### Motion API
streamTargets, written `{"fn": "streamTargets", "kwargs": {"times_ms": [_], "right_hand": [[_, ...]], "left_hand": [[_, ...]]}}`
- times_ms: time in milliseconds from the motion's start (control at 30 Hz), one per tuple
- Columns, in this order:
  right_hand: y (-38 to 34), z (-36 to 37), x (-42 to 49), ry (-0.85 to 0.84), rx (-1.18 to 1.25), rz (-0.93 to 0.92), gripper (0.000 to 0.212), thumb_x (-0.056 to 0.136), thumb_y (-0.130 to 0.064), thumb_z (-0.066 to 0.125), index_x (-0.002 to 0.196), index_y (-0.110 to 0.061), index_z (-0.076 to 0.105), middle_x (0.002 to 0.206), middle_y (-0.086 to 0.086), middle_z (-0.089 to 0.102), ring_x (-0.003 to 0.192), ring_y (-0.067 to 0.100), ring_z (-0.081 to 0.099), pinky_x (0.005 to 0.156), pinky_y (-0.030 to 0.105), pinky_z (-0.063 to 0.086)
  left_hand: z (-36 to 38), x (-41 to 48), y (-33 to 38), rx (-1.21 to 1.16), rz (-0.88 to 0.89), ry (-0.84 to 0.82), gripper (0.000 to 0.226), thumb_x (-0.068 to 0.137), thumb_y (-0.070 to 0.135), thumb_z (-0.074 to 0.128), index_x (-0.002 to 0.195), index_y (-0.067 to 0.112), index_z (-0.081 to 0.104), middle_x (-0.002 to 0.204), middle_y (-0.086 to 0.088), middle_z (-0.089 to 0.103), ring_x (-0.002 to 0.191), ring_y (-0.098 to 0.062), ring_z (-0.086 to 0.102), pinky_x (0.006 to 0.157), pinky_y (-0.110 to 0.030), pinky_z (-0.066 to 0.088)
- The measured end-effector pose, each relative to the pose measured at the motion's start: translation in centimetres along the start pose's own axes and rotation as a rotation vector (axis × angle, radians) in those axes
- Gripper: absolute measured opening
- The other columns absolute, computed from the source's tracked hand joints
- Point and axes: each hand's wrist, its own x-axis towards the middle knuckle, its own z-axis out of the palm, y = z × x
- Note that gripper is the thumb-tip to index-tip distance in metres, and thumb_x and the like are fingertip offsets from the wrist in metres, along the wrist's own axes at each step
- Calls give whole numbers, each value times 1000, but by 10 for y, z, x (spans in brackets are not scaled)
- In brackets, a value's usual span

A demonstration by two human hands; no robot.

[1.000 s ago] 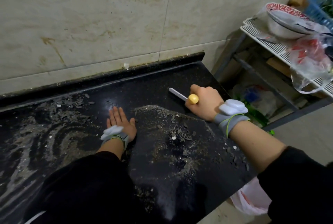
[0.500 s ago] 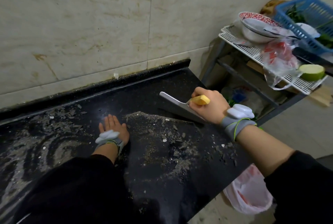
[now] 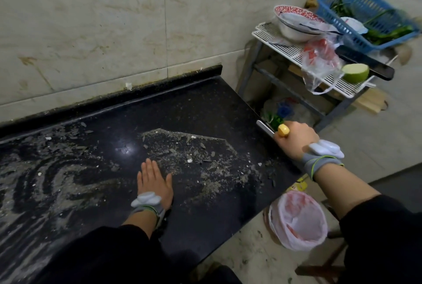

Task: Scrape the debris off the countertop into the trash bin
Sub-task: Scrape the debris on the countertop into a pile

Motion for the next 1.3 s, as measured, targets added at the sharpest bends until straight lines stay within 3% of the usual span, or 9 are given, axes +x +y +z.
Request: {"fn": "streamTargets", "kwargs": {"times_ms": [167, 300, 400, 533, 667, 900, 1133, 1300], "right_hand": [[15, 10, -8, -25, -22, 60, 26, 88, -36, 56, 81, -12, 56, 81, 13, 62, 67, 34, 51, 59, 31, 40], [-14, 9, -14, -33, -18, -7, 30, 85, -39, 55, 75, -11, 57, 72, 10, 58, 64, 34, 54, 57, 30, 41], [-38, 6, -22, -57, 14, -84, 32, 83, -44, 57, 76, -12, 59, 72, 9, 57, 73, 36, 60, 59, 31, 44], [-48, -11, -23, -49, 89, -79, 40, 85, -45, 57, 59, -15, 48, 76, 14, 58, 78, 39, 61, 65, 35, 47], [-32, -17, -15, 44, -40, -35, 35, 88, -48, 49, 73, -16, 52, 83, 14, 63, 79, 39, 61, 63, 33, 43], [-28, 2, -29, -40, -146, -37, 40, 85, -51, 53, 74, -13, 53, 86, 14, 65, 82, 38, 64, 63, 31, 44], [-84, 9, -48, -73, -50, -161, 40, 85, -47, 52, 63, -14, 45, 70, 7, 52, 78, 37, 63, 60, 30, 40], [-82, -5, -40, -16, 72, -88, 41, 82, -48, 54, 62, -14, 46, 69, 7, 53, 75, 37, 59, 62, 31, 43]], "left_hand": [[1, 0, 2, 25, -14, -14, 68, 102, 43, 16, 151, 2, -8, 160, -12, -12, 148, -25, -9, 120, -36, -3], [6, 2, 2, -6, -28, 15, 69, 102, 42, 20, 152, 3, -6, 160, -12, -10, 148, -26, -8, 119, -37, -2], [8, 2, 2, -13, -31, 25, 69, 102, 41, 23, 152, 3, -5, 160, -12, -9, 149, -25, -6, 119, -37, -2], [7, 2, 2, 25, -34, 3, 68, 102, 42, 19, 151, 3, -7, 160, -12, -12, 148, -25, -9, 119, -37, -2], [4, 1, 4, 52, -42, -4, 68, 102, 43, 17, 151, 4, -8, 160, -12, -13, 148, -24, -9, 119, -37, -2], [2, 1, 6, 107, -53, -31, 67, 102, 44, 12, 150, 3, -12, 159, -12, -16, 148, -25, -11, 120, -37, -2], [5, 3, 4, 67, -42, -5, 68, 102, 44, 16, 151, 4, -9, 160, -12, -14, 148, -24, -9, 120, -37, -1], [5, 2, 4, 86, -41, 0, 68, 102, 44, 15, 151, 4, -10, 160, -11, -14, 148, -24, -9, 119, -36, -2]]}}
